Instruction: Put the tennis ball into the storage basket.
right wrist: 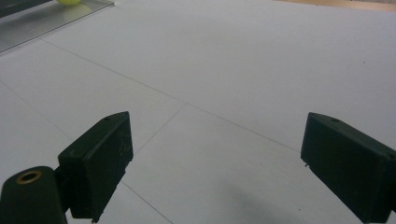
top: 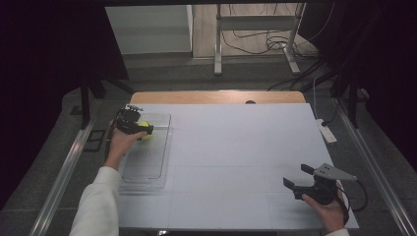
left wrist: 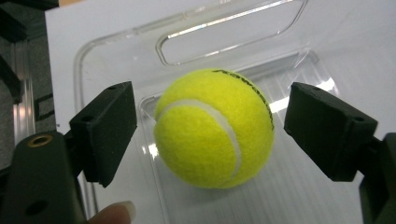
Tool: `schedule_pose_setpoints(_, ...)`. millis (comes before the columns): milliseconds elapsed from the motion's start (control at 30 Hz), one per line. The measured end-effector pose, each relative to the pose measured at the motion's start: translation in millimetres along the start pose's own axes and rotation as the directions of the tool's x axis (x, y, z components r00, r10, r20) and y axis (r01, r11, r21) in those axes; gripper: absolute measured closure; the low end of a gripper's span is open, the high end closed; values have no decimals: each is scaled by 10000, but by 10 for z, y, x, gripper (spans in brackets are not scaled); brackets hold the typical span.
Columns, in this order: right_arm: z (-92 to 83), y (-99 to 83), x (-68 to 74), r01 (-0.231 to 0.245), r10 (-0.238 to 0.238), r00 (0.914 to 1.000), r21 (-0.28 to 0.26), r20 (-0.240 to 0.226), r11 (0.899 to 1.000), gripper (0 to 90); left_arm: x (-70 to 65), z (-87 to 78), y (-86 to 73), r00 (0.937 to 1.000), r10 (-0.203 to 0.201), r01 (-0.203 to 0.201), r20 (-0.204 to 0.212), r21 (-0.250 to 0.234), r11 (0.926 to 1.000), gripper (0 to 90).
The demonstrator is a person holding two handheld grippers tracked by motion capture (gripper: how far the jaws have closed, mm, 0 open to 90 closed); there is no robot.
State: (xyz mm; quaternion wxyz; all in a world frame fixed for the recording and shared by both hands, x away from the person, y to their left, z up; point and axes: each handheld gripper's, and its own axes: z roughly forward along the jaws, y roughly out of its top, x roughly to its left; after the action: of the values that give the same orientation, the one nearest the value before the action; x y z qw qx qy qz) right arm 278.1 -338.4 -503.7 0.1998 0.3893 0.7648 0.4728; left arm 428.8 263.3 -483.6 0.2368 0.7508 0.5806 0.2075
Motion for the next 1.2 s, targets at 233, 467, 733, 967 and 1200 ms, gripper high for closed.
schedule_pose_setpoints(233,-1,2,3,1,-1,10000,-5,7,10000,94,33,-194,-56,9988,-123,174,475,-1085,9939,155)
schedule_pose_setpoints(467,3,4,8,6,-6,10000,-2,16,10000,94,20,-313,-135,9941,-130,314,1074,-1717,9846,144)
schedule_pose_setpoints(733,0,6,10,16,-16,10000,-10,27,10000,93,-76,-464,-215,9885,152,210,1501,-2365,9714,137)
schedule_pose_setpoints(967,-4,8,11,41,-40,10000,-45,8,10000,94,-191,-591,-326,9799,404,158,1954,-2782,9604,137)
schedule_pose_setpoints(1200,-6,11,14,60,-60,10000,-65,10,10000,93,-345,-752,-513,9665,731,100,2461,-3207,9471,136)
